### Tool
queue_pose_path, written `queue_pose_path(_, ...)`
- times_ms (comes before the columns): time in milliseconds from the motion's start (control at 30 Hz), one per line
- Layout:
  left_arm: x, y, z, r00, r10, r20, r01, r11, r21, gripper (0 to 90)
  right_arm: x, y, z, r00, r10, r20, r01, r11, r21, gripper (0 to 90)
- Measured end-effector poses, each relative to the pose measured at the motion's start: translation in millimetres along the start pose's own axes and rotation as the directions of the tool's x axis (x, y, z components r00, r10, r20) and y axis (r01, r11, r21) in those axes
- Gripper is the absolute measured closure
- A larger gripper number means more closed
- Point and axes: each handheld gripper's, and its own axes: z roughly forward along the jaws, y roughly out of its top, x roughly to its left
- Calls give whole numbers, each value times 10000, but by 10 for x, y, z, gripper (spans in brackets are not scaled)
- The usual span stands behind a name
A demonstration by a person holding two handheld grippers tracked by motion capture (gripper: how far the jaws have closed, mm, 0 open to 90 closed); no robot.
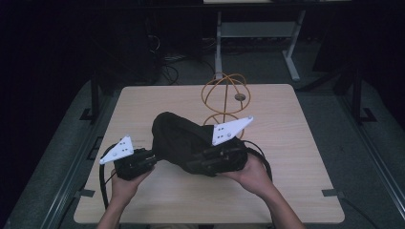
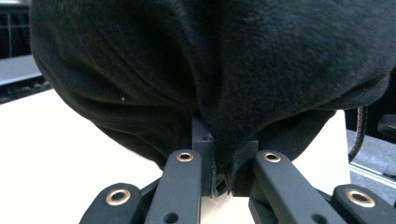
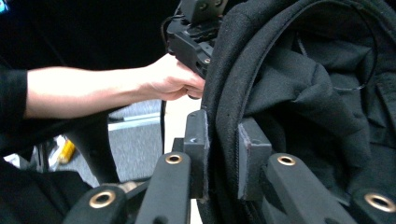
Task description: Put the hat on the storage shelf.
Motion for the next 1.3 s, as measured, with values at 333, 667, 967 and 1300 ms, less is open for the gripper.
queue_pose_path(333,-73,374,-32,9968,752,-265,-751,9972,54,846,-118,-123,-167,9968,771,-215,-793,9879,-1334,686)
queue_pose_path(667,-103,550,-53,9930,1122,-364,-1100,9923,572,847,-128,-275,-229,9942,848,663,-738,9853,-1538,478)
queue_pose_path(967,-20,603,-145,9940,962,-521,-938,9944,477,847,-160,-503,-495,9847,1099,1355,-896,9850,-1477,363)
queue_pose_path(1300,80,699,-181,9934,871,-748,-835,9952,508,847,-205,-1039,-797,9479,1689,2702,-1483,9844,-949,328)
